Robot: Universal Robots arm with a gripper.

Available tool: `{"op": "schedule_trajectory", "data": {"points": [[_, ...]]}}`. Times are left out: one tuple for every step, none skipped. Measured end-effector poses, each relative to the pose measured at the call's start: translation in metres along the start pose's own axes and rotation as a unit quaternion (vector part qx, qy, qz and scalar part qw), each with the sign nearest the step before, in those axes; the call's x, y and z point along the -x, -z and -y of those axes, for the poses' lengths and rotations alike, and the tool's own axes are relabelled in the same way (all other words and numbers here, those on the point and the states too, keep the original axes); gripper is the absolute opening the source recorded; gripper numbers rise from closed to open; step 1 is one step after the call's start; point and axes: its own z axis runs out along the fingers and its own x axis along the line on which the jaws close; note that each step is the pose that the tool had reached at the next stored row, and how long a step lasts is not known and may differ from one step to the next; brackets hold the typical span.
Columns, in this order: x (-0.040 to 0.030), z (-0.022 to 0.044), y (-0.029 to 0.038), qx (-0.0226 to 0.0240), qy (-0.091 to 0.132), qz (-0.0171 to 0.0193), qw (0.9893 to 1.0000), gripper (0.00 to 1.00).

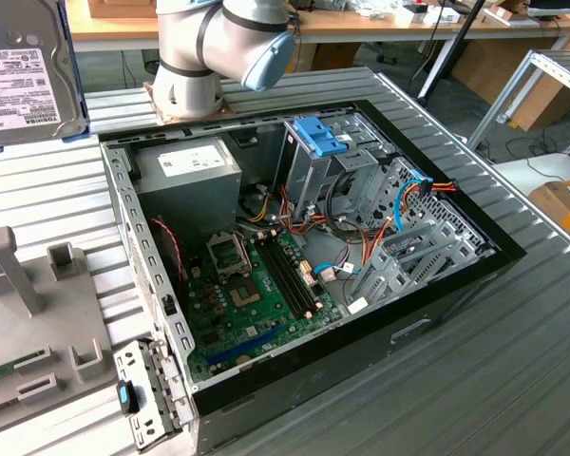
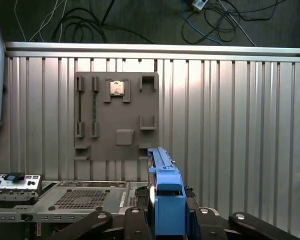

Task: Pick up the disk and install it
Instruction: 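Pick up the disk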

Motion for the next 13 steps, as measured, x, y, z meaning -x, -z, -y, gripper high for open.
{"op": "schedule_trajectory", "data": {"points": [[0.0003,0.0048,-0.0001,0.0,0.0,0.0,1.0,0.36],[0.0006,0.0117,-0.0001,0.0,0.0,0.0,1.0,0.36],[0.0009,0.0172,-0.0001,0.0,0.0,0.0,1.0,0.36],[0.0013,0.0242,-0.0002,0.0,0.0,0.0,1.0,0.36],[0.0016,0.0292,-0.0002,0.0,0.0,0.0,1.0,0.36],[0.0018,0.0346,-0.0002,0.0,0.0,0.0,1.0,0.36],[0.0019,0.038,-0.0003,0.0,0.0,0.0,1.0,0.36],[0.0021,0.0413,-0.0003,0.0,0.0,0.0,1.0,0.36],[0.0024,0.0499,-0.0003,0.0,0.0,0.0,1.0,0.36],[0.0027,0.0588,-0.0004,0.0,0.0,0.0,1.0,0.36],[0.0032,0.0675,-0.0004,0.0001,0.0,0.0,1.0,0.36],[0.0036,0.0772,-0.0005,0.0,0.0,0.0,1.0,0.36],[0.0039,0.0846,-0.0006,0.0,0.0,0.0,1.0,0.36]]}}
